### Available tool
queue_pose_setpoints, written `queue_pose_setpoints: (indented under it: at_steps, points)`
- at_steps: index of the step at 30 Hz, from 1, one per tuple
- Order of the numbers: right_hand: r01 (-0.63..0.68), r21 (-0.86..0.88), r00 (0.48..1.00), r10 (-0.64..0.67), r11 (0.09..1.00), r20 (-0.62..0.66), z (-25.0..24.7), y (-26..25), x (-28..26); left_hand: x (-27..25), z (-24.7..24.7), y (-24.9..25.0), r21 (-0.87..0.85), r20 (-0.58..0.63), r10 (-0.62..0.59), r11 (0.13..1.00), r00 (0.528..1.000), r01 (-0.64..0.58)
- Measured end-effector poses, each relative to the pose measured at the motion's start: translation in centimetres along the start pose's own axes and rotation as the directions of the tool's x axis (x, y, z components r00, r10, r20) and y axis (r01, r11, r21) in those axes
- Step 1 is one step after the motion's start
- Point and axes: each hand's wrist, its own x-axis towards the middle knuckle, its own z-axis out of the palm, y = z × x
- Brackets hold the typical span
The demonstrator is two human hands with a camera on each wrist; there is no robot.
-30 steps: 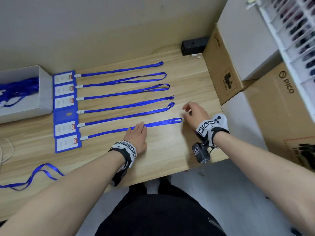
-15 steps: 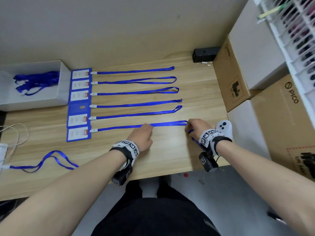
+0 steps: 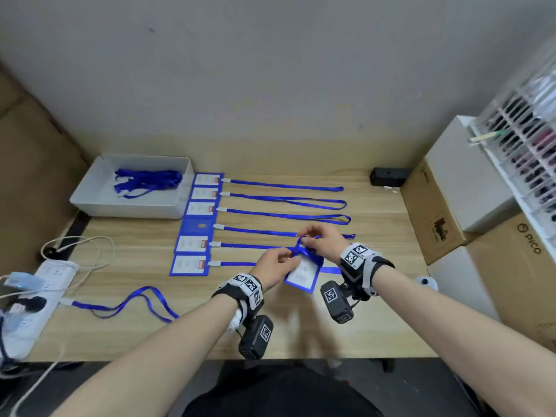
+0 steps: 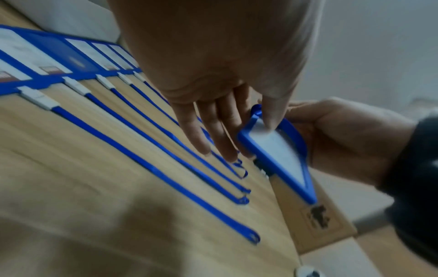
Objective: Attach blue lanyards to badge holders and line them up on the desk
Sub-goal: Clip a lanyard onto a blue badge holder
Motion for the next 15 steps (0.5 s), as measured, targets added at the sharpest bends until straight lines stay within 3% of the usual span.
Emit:
queue_pose_setpoints:
  at_steps: [5, 10, 12, 15]
  points:
    - [0.067, 0.042, 0.990, -0.061, 0.997, -0.127, 4.3, -6.2, 1.0, -0.3, -7.3, 1.3, -0.002, -0.063, 0.001, 1.000, 0.998, -0.001]
    - [0.105, -0.059, 0.937, -0.119, 0.993, -0.328, 7.7, -9.8, 1.6, -0.7, -12.7, 1.8, -0.070, -0.144, -0.019, 0.998, 0.989, 0.009]
    - [0.121, -0.107, 0.932, -0.150, 0.987, -0.330, 8.8, -11.1, 1.9, -0.9, -14.7, 2.1, -0.104, -0.183, -0.036, 0.994, 0.982, 0.017]
    - [0.130, -0.116, 0.961, -0.154, 0.985, -0.228, 10.5, -12.9, 2.3, -1.3, -17.7, 2.3, -0.098, -0.245, -0.021, 0.995, 0.969, -0.003]
